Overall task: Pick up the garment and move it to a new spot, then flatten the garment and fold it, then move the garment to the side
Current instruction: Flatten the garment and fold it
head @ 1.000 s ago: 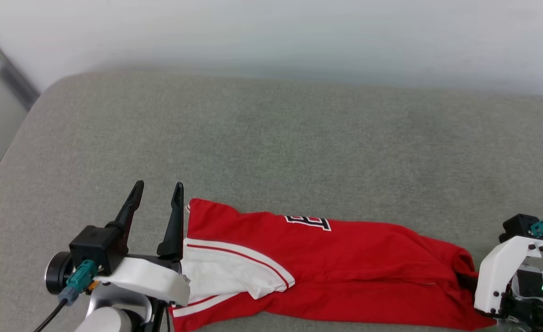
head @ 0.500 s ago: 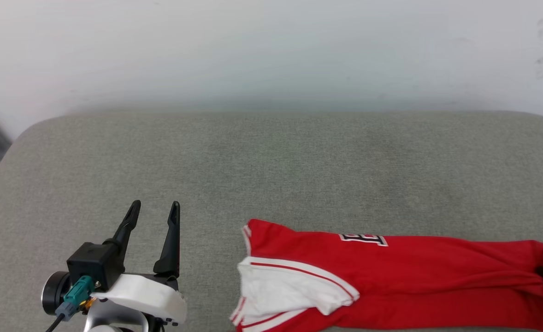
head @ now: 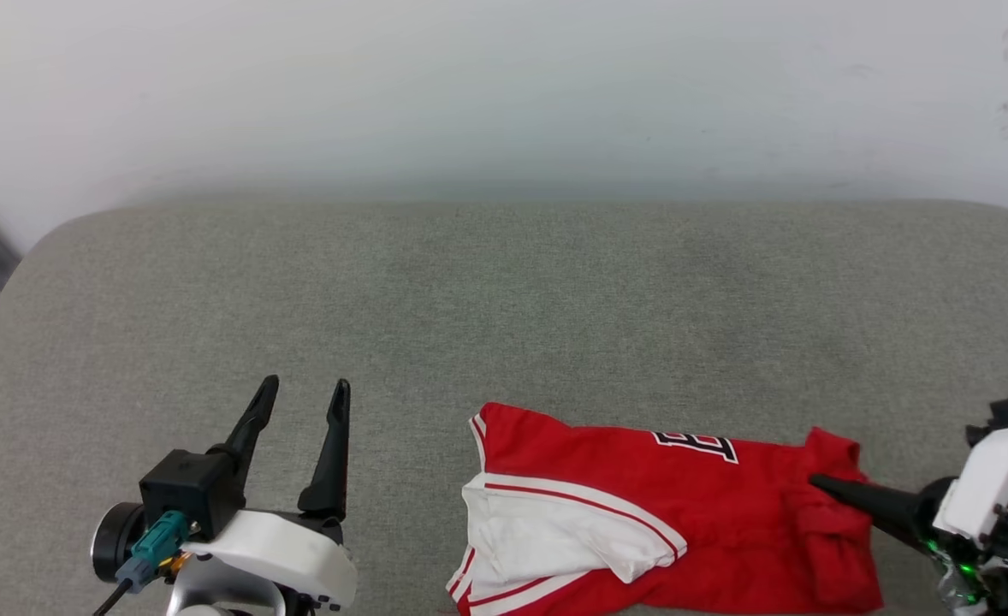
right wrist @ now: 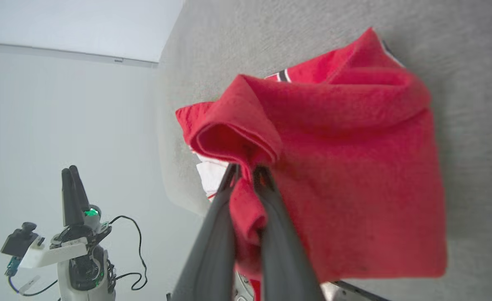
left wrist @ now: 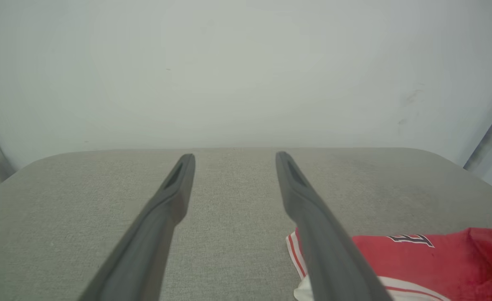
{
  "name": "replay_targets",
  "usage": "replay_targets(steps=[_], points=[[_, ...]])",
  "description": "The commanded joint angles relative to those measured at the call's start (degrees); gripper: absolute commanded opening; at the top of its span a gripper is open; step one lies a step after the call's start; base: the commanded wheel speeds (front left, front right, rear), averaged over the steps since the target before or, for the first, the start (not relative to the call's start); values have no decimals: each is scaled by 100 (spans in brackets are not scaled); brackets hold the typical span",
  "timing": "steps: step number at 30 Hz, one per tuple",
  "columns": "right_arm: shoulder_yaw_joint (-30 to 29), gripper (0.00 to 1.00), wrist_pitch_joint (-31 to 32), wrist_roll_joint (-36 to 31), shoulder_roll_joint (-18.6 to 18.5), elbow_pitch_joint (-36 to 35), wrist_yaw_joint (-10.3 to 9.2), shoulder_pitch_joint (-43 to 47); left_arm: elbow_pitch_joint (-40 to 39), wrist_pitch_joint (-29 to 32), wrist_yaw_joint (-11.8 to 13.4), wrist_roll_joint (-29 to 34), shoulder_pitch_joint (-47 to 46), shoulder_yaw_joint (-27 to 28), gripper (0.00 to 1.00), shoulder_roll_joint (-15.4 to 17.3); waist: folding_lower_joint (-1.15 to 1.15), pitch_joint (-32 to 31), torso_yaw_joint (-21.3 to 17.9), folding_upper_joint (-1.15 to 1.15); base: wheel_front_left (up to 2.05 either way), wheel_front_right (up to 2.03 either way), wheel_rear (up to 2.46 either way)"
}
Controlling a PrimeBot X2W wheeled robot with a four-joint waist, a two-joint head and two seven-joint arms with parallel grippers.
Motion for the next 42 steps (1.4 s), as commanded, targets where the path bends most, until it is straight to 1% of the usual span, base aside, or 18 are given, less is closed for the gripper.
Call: replay_targets(steps=[1,4,7,9,12,16,17,18,19,20,21,22,27,30,34,37,40,42], points=[[80,0,9,85,61,34,0,-107,5,0,-7,12,-52,-6,100,24,0,34,36,0,0,0,0],[772,0,-256,861,68,373,0,-166,12,46,-50,26,-152,-30,100,34,0,99,132,0,0,0,0],[1638,0,-742,1448,53,614,0,-292,32,102,-66,23,-252,-54,100,31,0,177,242,0,0,0,0],[2180,0,-1231,1746,51,668,0,-415,45,120,-98,34,-316,-80,100,18,0,234,325,0,0,0,0],[3080,0,-1852,1771,55,851,0,-521,91,93,-122,12,-379,-81,100,-8,0,301,431,0,0,0,0],[3899,0,-2563,1883,45,1228,0,-716,143,76,-136,36,-475,-81,100,-16,0,364,596,0,0,0,0],[4069,13,-2691,1931,45,1333,0,-745,151,73,-139,42,-485,-82,100,-12,0,377,630,0,0,0,0],[4200,41,-2868,1961,45,1400,1,-805,158,76,-134,47,-488,-87,100,-15,0,390,658,0,0,0,0],[4323,55,-3002,2005,45,1475,1,-851,163,74,-126,44,-497,-88,100,-24,0,400,676,0,0,0,0],[4440,60,-3126,2046,45,1543,1,-890,168,62,-115,42,-500,-82,100,-28,0,407,687,0,0,0,0],[4541,74,-3236,2074,47,1592,1,-930,172,54,-105,39,-494,-76,100,-29,0,414,693,0,0,0,0],[4636,100,-3334,2112,46,1636,1,-974,177,45,-95,31,-484,-75,100,-38,0,417,696,0,0,0,0],[4979,100,-3644,2081,17,1693,0,-1188,216,12,-71,-3,-418,-68,100,-54,0,373,660,0,0,0,0],[5238,100,-3874,1840,-204,1441,0,-1335,234,-3,-57,-12,-364,-55,100,-51,0,319,597,0,0,0,0],[5617,100,-4846,859,-755,1050,0,-1492,252,-39,-23,-38,-340,-35,100,-58,0,245,494,0,0,0,0],[5681,100,-5690,-61,-1154,954,0,-1567,272,-72,33,-56,-273,2,100,-59,0,178,373,0,0,0,0],[5339,100,-6285,-884,-1506,1082,-1,-1419,300,-122,78,-70,-189,29,100,-59,0,113,241,0,0,0,0],[4879,100,-6630,-1367,-1625,1144,-1,-1304,317,-160,95,-94,-158,52,100,-62,0,79,164,0,0,0,0]])
